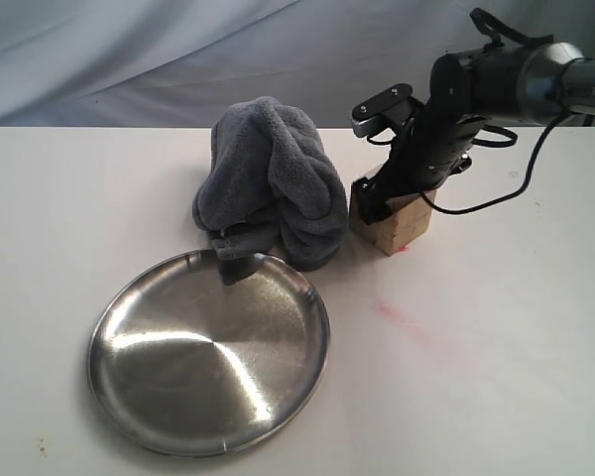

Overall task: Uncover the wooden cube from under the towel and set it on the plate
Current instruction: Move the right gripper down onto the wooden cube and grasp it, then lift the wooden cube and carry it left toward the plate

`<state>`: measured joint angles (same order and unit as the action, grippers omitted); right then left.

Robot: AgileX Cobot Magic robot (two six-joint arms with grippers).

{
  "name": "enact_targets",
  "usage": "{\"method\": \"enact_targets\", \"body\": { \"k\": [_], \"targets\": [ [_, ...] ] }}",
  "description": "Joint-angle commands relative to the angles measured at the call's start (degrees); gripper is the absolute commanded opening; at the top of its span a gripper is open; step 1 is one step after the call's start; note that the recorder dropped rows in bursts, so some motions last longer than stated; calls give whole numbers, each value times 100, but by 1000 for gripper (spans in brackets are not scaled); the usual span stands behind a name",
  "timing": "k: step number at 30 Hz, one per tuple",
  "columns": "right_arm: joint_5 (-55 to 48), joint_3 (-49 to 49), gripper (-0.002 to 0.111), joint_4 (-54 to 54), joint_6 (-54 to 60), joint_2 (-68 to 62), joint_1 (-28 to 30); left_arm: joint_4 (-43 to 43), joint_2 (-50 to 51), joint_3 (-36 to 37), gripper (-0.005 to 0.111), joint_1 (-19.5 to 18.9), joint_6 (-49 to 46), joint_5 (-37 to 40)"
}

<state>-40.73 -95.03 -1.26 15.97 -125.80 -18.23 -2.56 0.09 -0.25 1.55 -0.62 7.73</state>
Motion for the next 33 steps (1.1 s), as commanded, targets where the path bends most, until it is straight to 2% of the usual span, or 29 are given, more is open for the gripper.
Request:
{"method": "enact_targets", "body": {
  "k": [1, 4, 7, 10, 27, 33],
  "targets": [
    [-132, 0, 99, 188, 21, 22, -51, 4, -9, 25, 1, 5, 10, -9],
    [-194, 0, 92, 188, 11, 22, -51, 4, -9, 25, 1, 5, 10, -9],
    [-250, 0, 76, 188, -279, 22, -51, 4, -9, 25, 1, 5, 10, -9],
    [-351, -11, 68, 188, -598, 22, -51, 4, -9, 25, 1, 5, 10, -9],
    [-445, -38, 64, 188, -986, 150, -51, 4, -9, 25, 1, 5, 10, -9],
    [-500, -38, 57, 188, -986, 240, -51, 4, -9, 25, 1, 5, 10, -9]
  ]
}}
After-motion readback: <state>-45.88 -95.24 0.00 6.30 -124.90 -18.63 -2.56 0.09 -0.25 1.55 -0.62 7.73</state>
